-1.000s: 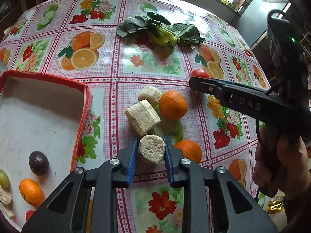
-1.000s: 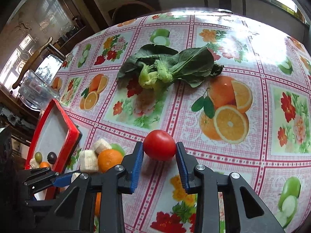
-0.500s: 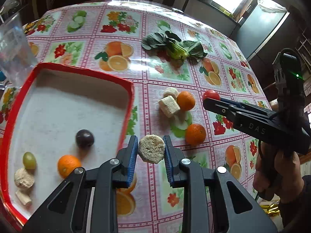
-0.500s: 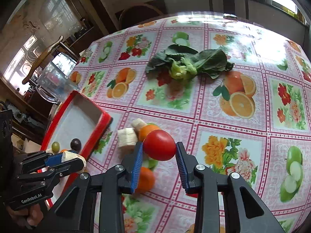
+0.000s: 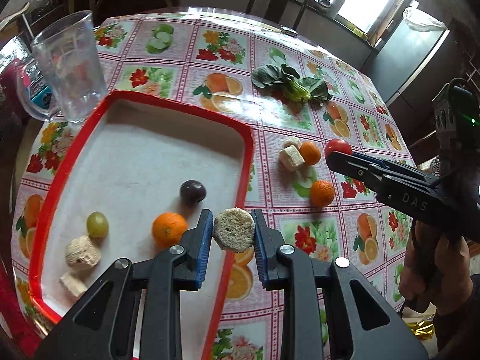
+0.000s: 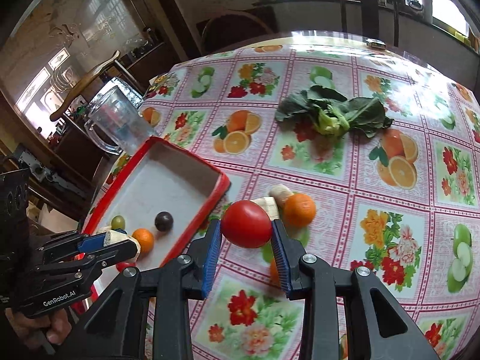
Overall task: Organize fruits
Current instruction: 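Carry the beige piece and the tomato over the tray with both grippers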
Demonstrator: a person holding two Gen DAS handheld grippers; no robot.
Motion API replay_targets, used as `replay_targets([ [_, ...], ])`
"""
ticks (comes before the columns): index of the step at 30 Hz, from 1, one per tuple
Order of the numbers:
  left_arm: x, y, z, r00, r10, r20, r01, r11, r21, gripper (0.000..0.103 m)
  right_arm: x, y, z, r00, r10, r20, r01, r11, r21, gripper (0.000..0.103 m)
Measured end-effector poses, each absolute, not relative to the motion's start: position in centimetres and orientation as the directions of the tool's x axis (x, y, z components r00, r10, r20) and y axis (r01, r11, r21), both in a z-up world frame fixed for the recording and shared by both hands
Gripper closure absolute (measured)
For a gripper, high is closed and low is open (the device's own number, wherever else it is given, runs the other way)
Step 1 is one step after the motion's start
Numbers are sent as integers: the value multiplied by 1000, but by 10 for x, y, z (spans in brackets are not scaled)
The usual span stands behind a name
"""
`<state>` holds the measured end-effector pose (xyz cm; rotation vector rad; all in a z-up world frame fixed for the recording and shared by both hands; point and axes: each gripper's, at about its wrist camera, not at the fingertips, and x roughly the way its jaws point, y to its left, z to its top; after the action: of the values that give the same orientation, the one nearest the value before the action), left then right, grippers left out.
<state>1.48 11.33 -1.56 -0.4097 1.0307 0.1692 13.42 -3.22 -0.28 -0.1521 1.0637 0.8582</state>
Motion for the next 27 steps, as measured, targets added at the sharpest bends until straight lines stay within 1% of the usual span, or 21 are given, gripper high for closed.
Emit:
replay_targets([
  [12, -11, 138, -12, 510, -24, -860, -367, 898, -242, 80, 105, -3, -1, 174, 551, -816, -711, 644, 284, 69],
  [27, -22, 160, -9, 504, 5, -863, -393, 892, -225, 80, 98, 27, 0, 153, 562, -813, -731, 617, 290, 69],
])
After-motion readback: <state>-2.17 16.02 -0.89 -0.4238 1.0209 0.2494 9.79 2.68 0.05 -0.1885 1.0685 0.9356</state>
